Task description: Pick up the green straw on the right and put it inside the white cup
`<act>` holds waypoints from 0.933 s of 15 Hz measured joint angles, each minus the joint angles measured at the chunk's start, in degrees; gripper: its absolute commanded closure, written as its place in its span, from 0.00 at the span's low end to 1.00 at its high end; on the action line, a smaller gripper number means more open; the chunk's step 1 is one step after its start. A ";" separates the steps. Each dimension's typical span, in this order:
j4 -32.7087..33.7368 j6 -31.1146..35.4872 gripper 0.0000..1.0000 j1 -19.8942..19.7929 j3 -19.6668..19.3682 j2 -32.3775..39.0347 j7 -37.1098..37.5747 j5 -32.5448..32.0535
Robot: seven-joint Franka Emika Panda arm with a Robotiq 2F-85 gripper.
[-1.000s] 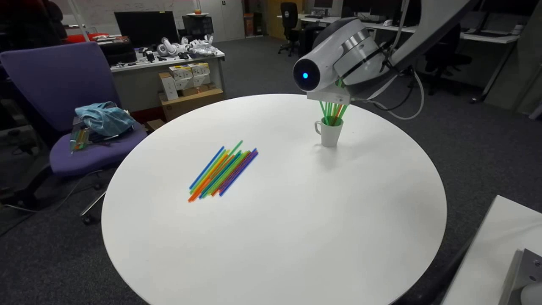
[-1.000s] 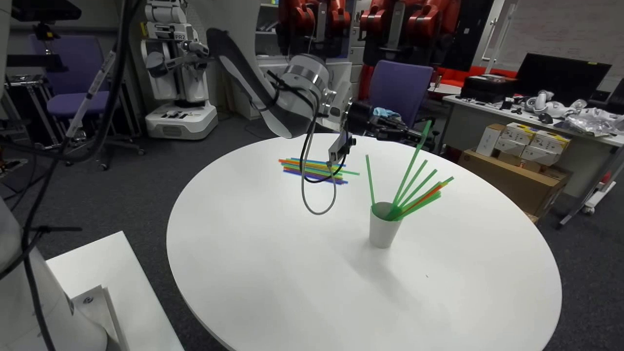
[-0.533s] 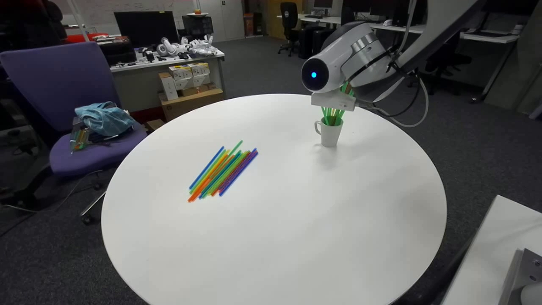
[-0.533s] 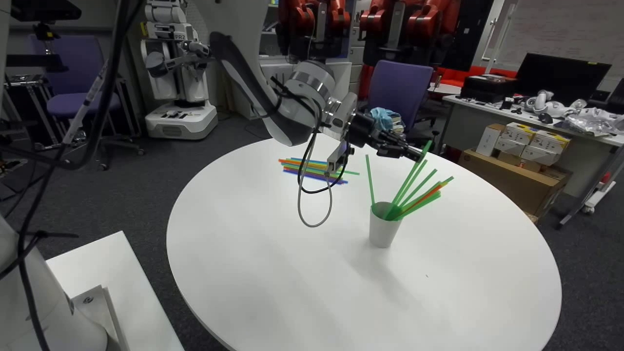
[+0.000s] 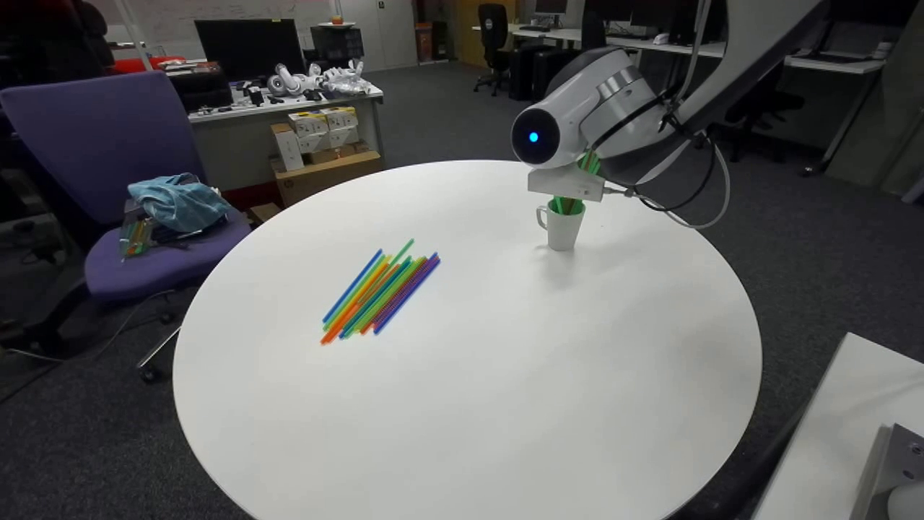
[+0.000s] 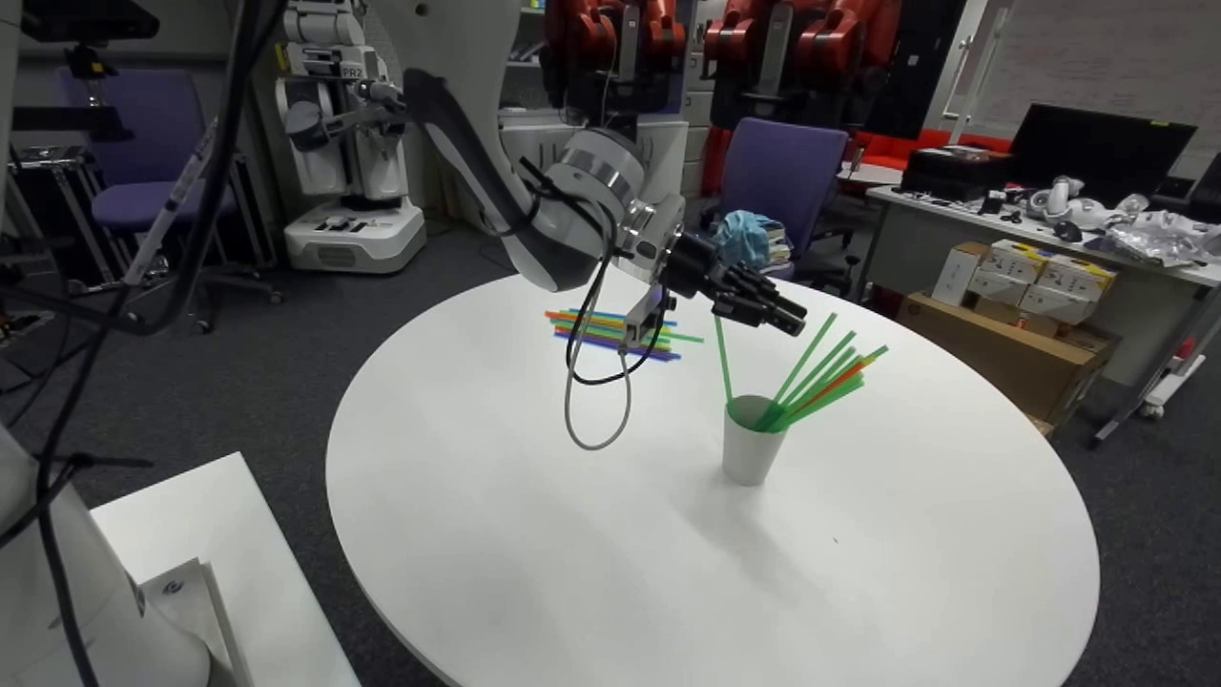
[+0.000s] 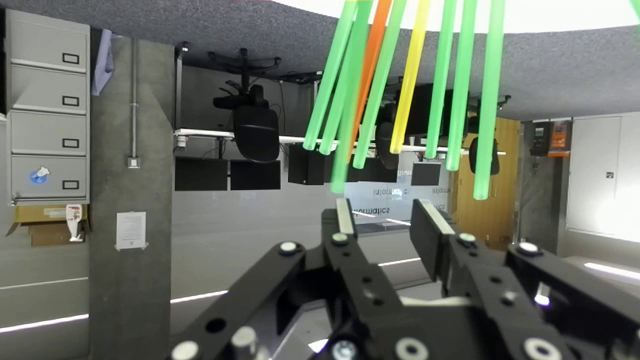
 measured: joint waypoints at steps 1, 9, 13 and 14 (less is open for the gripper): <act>0.00 0.10 0.21 -0.02 0.18 -0.02 0.00 0.35; -0.07 14.24 0.00 -1.85 0.79 -6.90 -5.54 14.20; -1.53 25.65 0.00 -4.18 0.61 -13.30 -17.56 30.77; -2.29 28.33 0.00 -4.82 0.60 -14.27 -20.55 35.19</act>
